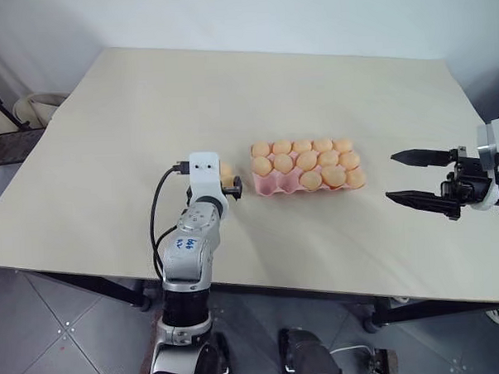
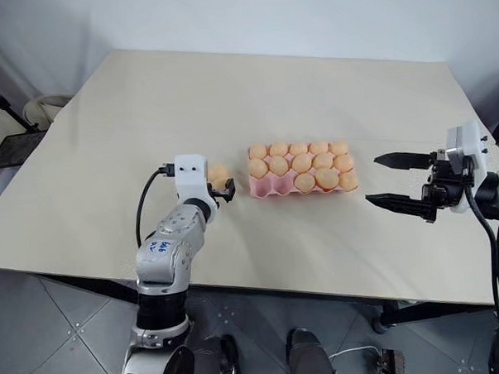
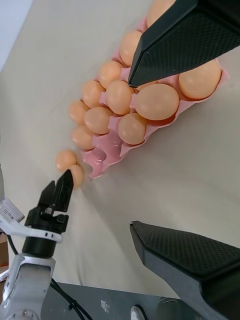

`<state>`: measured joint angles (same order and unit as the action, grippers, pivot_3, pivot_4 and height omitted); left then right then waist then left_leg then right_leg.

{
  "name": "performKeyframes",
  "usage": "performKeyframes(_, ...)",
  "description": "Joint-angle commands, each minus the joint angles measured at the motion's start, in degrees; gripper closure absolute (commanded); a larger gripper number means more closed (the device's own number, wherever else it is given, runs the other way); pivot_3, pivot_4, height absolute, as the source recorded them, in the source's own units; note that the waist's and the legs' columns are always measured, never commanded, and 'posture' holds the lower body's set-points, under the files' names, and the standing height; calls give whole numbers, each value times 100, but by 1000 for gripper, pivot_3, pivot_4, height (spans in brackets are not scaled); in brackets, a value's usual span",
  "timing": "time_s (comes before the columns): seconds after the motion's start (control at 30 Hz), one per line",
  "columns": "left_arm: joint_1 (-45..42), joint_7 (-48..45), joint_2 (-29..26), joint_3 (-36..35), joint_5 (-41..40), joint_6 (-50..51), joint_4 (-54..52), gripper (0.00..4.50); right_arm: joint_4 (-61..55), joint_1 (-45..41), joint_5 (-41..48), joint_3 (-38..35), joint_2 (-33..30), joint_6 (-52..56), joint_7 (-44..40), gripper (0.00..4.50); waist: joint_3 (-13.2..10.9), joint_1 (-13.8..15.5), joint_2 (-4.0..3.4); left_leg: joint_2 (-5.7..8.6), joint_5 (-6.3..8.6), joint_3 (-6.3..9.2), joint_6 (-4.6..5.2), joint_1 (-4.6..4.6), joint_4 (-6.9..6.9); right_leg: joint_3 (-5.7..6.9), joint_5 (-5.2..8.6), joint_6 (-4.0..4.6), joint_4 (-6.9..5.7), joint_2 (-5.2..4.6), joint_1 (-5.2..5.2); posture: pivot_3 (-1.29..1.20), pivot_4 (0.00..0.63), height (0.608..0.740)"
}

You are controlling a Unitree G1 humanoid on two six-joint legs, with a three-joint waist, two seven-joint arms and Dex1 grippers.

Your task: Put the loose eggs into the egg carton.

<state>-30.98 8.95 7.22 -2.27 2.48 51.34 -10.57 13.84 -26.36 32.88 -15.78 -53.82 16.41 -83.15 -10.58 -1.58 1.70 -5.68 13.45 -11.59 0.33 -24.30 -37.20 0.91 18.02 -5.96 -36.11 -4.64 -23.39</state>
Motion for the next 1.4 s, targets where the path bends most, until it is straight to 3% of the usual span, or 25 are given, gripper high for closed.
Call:
performKeyframes(0.03,-128,-102,-9,-10,-114,-231,109,55,-196,34,86,-226,-121,13,49,0,0,0,0,0,0,0,0,0,0,0,0,0,0,0,0,0,150,740)
performKeyframes(0.17,-123,-137,16,-6,-154,-254,196,55,-243,68,92,-259,-130,28,82,0,0,-1,0,0,0,-1,1,0,0,0,0,0,1,0,0,0,150,740)
performKeyframes(0.27,-102,-93,27,1,-155,-328,223,607,-273,99,94,-280,-132,44,119,0,0,-2,0,-1,0,-1,1,0,0,0,0,0,0,1,0,0,150,740)
performKeyframes(0.67,111,-31,102,71,-141,-227,-75,4462,-272,101,48,-270,-169,62,147,0,1,-1,-1,0,4,-1,-3,0,-2,-1,0,0,0,0,1,0,150,740)
performKeyframes(0.7,145,-29,112,82,-137,-200,-124,4488,-266,99,44,-265,-168,61,145,0,0,-1,-1,0,4,-1,-4,1,-2,-1,0,0,0,0,1,0,150,740)
performKeyframes(0.93,275,-82,14,250,-84,-304,-296,4488,-221,63,4,-205,-144,63,144,0,1,-1,-1,0,3,-1,-4,1,-2,0,0,-1,0,0,1,0,150,740)
performKeyframes(0.97,275,-67,6,236,-85,-322,-344,4311,-221,62,1,-201,-144,70,148,0,1,-2,-1,0,3,-1,-3,1,-3,-1,0,-1,-1,0,1,0,150,740)
performKeyframes(1.07,284,-33,19,188,-97,-259,-510,3588,-197,53,-20,-187,-159,82,146,0,1,-1,-1,0,4,-1,-3,1,-3,-1,-1,-1,0,0,1,0,150,740)
performKeyframes(1.3,483,84,149,295,-75,96,-954,1200,-155,16,-71,-139,-153,91,150,0,1,-1,-1,0,-1,-1,3,0,1,-1,0,-1,2,1,1,0,150,740)
performKeyframes(1.37,501,101,235,262,-120,206,-929,683,-137,-21,-94,-109,-134,92,148,0,1,-2,-1,0,-1,-1,3,0,-1,-1,0,-1,2,1,0,0,150,740)
performKeyframes(1.4,499,99,276,234,-151,260,-886,683,-123,-43,-106,-92,-125,88,147,0,1,-3,-1,0,0,-1,3,0,-3,-1,0,-1,1,0,1,0,150,740)
